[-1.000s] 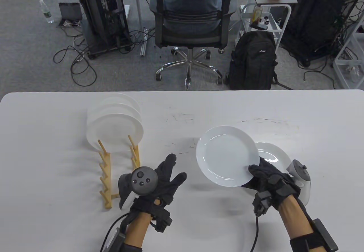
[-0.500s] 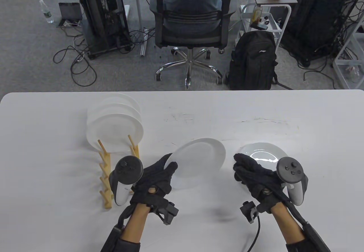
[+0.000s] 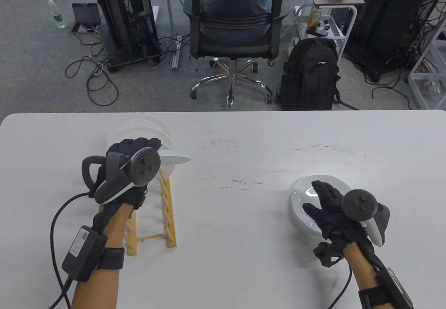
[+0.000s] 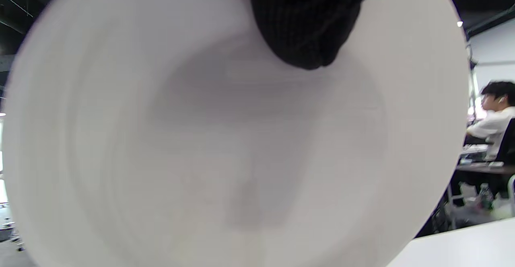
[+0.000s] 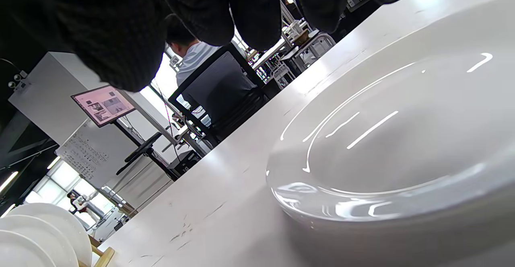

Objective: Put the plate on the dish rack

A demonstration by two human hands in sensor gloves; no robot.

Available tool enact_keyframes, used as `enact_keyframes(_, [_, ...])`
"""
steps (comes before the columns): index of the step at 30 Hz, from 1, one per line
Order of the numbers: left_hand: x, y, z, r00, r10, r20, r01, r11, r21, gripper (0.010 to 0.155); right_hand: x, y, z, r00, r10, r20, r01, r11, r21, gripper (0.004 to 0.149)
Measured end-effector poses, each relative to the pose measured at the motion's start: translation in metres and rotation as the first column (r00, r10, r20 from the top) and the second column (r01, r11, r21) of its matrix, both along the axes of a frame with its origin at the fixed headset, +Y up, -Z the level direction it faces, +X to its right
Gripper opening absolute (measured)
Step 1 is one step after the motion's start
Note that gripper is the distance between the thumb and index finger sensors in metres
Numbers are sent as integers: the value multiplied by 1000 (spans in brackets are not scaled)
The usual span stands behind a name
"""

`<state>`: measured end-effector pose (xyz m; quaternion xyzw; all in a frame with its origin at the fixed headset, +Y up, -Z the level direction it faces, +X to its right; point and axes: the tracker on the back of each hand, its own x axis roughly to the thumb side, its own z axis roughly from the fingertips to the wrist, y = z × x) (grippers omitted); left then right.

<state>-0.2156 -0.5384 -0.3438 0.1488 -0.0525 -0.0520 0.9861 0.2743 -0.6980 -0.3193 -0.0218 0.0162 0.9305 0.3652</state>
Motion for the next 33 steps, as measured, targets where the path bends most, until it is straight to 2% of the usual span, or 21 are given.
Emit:
enact_keyframes(3, [-13,-18,-15,999,-4,-49,2,999,-42,43,0,-2,-1,1000,11,-3,-11,1000,-19,72])
enact_keyframes(9, [-30,-55,-46,992,8,-126,-37,973,-228,43,-1,-4,-2,1000,17,-9,-17,999,-45,72])
enact_keyframes(13, [-34,-71,-60,991,38,-127,-75,951,-301,43,-1,-5,-2,1000,27,-17,-28,998,-59,71])
enact_keyframes(18, [-31,-83,-72,986,-13,-164,-49,928,-369,47,-1,-5,-2,1000,21,-17,-22,997,-74,71])
enact_keyframes(22, [-33,-79,-74,979,16,-202,-85,937,-337,49,-1,-5,-1,1000,9,-17,-10,996,-85,71])
enact_keyframes(25, [-31,-69,-67,978,17,-209,-78,955,-287,50,-2,-5,-1,1000,11,-22,-13,995,-95,71])
enact_keyframes(27, [-31,-59,-61,976,44,-214,-105,952,-286,55,-2,-6,-2,999,11,-37,-16,993,-117,72])
enact_keyframes(30, [-27,-45,-48,965,143,-220,-206,933,-294,64,-2,-7,-4,999,1,-50,-9,988,-156,73])
enact_keyframes(33, [-12,-33,-21,936,311,-166,-342,914,-216,70,-2,-8,-4,998,0,-59,-10,984,-176,73])
